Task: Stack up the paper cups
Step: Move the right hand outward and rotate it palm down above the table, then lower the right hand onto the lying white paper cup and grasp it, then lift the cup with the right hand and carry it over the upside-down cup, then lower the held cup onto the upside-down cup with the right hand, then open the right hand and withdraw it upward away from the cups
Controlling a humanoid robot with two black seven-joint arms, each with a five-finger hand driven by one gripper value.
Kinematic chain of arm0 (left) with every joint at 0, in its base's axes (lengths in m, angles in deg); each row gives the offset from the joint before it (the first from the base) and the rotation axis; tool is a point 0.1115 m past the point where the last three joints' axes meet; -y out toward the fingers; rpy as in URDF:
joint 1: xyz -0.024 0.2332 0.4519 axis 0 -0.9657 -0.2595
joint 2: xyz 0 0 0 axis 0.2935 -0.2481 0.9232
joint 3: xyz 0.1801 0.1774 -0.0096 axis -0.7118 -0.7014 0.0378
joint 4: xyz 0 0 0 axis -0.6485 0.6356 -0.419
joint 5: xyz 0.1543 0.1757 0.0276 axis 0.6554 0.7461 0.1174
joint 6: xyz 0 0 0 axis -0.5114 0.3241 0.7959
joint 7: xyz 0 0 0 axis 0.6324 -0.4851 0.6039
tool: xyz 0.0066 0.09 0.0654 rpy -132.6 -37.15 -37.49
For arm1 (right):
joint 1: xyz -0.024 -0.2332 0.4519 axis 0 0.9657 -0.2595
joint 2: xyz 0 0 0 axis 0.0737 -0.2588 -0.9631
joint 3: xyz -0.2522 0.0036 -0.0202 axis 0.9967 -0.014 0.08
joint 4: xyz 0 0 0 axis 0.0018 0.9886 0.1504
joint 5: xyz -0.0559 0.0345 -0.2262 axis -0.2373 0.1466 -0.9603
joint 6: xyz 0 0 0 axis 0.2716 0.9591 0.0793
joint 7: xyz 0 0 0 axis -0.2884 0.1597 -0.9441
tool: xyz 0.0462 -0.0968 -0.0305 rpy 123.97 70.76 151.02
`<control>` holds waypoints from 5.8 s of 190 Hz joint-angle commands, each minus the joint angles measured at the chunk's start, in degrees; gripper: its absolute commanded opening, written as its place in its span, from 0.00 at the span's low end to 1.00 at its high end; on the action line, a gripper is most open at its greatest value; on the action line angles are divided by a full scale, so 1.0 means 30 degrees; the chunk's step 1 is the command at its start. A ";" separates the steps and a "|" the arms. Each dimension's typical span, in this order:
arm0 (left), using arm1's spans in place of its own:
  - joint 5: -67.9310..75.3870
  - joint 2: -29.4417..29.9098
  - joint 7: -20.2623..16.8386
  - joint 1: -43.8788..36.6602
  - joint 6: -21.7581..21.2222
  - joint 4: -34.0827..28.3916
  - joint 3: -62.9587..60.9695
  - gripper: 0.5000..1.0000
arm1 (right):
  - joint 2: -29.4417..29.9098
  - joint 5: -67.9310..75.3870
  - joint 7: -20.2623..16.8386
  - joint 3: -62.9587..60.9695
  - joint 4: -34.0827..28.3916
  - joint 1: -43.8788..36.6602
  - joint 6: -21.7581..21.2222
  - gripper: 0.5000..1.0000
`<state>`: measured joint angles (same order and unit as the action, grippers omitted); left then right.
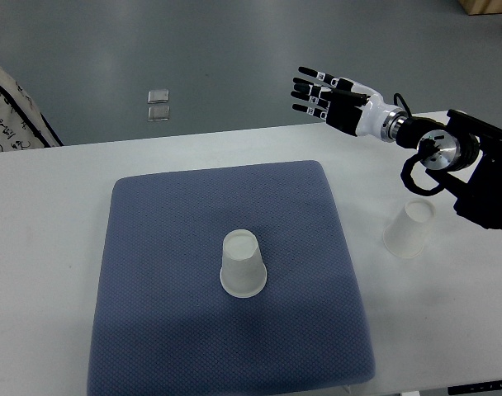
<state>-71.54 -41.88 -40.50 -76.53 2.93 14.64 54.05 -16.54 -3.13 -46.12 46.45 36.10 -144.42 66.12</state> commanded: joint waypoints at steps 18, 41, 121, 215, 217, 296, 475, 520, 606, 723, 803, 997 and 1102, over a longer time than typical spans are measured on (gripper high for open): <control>0.0000 0.0000 -0.0006 -0.0031 0.0000 0.0031 0.0000 1.00 | 0.0142 -0.0171 0.0058 0.0024 0.0003 0.0038 -0.0008 0.85; 0.0030 0.0000 0.0052 -0.0032 0.0029 0.0119 -0.0029 1.00 | 0.0025 -0.0230 0.0058 0.0024 0.0003 0.0038 -0.0009 0.85; 0.0000 0.0000 0.0023 0.0554 0.0000 0.0119 0.0000 1.00 | -0.1440 -0.2691 0.0527 -0.0005 -0.0261 0.0009 -0.1239 0.85; 0.0000 0.0000 0.0023 0.0554 0.0000 0.0119 -0.0029 1.00 | -0.5278 -0.8023 0.0791 0.0024 -0.0349 -0.0196 -0.4761 0.85; 0.0000 0.0000 0.0023 0.0554 0.0000 0.0119 -0.0029 1.00 | -0.5307 -0.8316 0.0791 0.0024 -0.0349 -0.0196 -0.4761 0.85; 0.0000 0.0000 0.0023 0.0554 0.0000 0.0119 0.0000 1.00 | -0.9496 -2.0617 0.2636 0.0112 -0.7671 0.0009 -0.4463 0.85; 0.0000 0.0000 0.0023 0.0554 0.0000 0.0119 -0.0029 1.00 | -1.0551 -3.1197 0.3574 0.6147 -1.0192 0.1034 0.2804 0.83; 0.0000 0.0000 0.0023 0.0554 0.0000 0.0119 -0.0029 1.00 | -1.0551 -3.1255 0.3545 0.6265 -1.0163 0.1181 0.3302 0.66; 0.0000 0.0000 0.0023 0.0554 0.0000 0.0119 -0.0029 1.00 | -1.0551 -3.1724 0.3603 0.6265 -1.0192 0.1122 0.3302 0.46; 0.0000 0.0000 0.0023 0.0554 0.0000 0.0119 -0.0029 1.00 | -1.0463 -3.1343 0.6738 0.5942 -1.3386 -0.4122 0.0577 0.45; 0.0000 0.0000 0.0023 0.0554 0.0000 0.0119 -0.0029 1.00 | -0.8032 -3.1051 0.7353 0.5942 -1.6257 -0.8164 -0.1268 0.45; 0.0000 0.0000 0.0023 0.0554 0.0000 0.0119 -0.0029 1.00 | -0.3871 -3.1138 0.6855 0.6909 -1.4880 -0.9015 -0.1327 0.42; 0.0000 0.0000 0.0023 0.0554 0.0000 0.0119 -0.0029 1.00 | -0.3285 -3.1255 0.6387 0.7114 -1.4411 -0.8429 -0.1063 0.54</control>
<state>-71.54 -41.88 -40.43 -74.87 2.93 15.00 53.96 -26.91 -96.90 -26.31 67.79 -7.54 -170.17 62.80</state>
